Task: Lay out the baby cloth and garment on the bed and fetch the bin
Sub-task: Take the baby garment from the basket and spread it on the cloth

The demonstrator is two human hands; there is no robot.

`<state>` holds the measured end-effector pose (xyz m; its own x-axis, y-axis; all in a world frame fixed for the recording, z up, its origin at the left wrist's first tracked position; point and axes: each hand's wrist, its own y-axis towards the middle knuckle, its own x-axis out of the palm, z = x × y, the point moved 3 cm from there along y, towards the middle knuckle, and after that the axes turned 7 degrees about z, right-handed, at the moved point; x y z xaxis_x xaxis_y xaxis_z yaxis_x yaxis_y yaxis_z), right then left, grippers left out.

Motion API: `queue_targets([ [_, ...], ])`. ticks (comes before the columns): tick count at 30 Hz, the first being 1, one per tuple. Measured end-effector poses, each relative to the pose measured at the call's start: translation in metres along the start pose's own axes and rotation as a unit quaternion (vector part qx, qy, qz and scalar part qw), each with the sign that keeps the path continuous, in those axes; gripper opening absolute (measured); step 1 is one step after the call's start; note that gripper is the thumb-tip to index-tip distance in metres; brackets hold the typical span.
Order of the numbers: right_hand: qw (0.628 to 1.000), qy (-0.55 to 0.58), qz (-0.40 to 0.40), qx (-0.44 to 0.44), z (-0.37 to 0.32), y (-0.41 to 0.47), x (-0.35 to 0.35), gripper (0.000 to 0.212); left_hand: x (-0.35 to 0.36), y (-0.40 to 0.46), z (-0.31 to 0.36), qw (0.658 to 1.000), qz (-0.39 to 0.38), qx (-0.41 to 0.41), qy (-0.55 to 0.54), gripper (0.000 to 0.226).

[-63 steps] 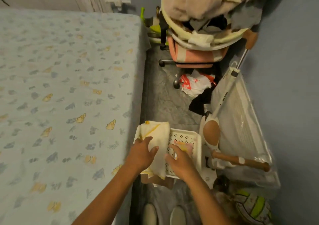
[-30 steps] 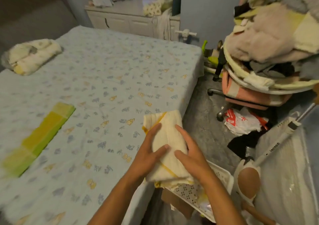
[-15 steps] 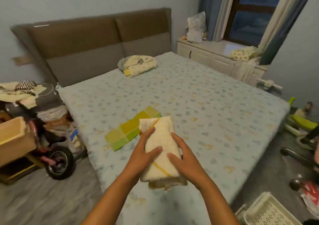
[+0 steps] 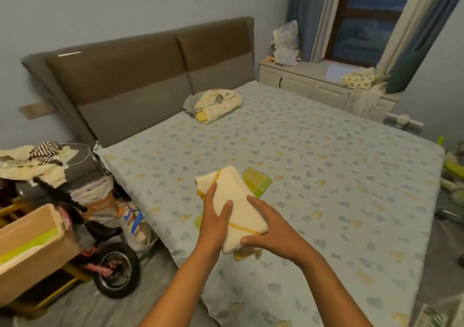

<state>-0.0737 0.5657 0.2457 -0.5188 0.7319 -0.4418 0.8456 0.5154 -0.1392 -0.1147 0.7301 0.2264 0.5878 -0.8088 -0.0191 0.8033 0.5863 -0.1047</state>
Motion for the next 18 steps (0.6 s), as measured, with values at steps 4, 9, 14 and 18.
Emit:
queue_targets([
  [4, 0.998, 0.001, 0.058, 0.009, 0.011, 0.063, 0.005, 0.084, 0.004, 0.064, -0.016, 0.999, -0.016, -0.001, -0.028, 0.050],
  [9, 0.995, 0.044, 0.086, 0.024, 0.021, 0.156, 0.013, 0.069, -0.005, 0.163, -0.032, 0.998, -0.042, -0.023, -0.052, 0.063],
  [14, 0.992, 0.092, 0.054, 0.061, 0.028, 0.224, 0.008, 0.069, -0.021, 0.259, -0.036, 0.990, -0.090, -0.083, -0.066, 0.071],
  [18, 0.987, 0.109, 0.087, 0.085, 0.045, 0.278, 0.006, 0.071, -0.021, 0.341, -0.052, 0.973, -0.148, -0.166, -0.061, 0.082],
])
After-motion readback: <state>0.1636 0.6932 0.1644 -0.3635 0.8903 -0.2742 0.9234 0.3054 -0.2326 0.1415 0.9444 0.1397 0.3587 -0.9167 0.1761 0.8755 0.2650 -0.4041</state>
